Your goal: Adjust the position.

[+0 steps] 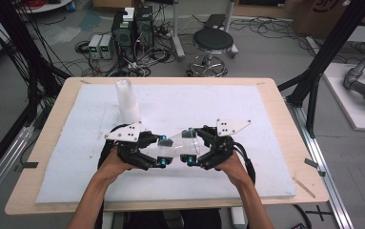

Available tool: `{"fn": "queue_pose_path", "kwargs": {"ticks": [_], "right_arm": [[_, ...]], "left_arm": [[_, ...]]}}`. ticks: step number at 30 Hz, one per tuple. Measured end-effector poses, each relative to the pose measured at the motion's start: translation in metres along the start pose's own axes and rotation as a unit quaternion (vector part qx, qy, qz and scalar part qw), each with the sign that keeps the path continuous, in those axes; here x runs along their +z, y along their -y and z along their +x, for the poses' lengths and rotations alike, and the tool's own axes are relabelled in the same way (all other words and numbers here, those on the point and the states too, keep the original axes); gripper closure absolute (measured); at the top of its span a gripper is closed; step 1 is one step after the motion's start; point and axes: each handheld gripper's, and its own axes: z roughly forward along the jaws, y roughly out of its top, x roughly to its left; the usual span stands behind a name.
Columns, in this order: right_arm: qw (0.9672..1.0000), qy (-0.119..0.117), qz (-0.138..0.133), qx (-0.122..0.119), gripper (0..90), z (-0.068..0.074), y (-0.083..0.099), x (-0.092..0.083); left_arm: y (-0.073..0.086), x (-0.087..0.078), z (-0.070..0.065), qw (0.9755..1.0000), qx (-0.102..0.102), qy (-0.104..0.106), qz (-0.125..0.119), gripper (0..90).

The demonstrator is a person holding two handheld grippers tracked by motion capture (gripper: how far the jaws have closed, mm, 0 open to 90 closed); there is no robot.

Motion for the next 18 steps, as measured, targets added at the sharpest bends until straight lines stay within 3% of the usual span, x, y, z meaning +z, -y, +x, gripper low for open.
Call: {"fn": "queue_pose_path", "kwargs": {"ticks": [18], "right_arm": [[0.9997,-0.016,-0.018,-0.01,29.7,0.0016,0.0001,-0.0002]], "left_arm": [[0.0005,0.0008,-0.0002,0.9999,0.003,0.006,0.009,42.0]]}}
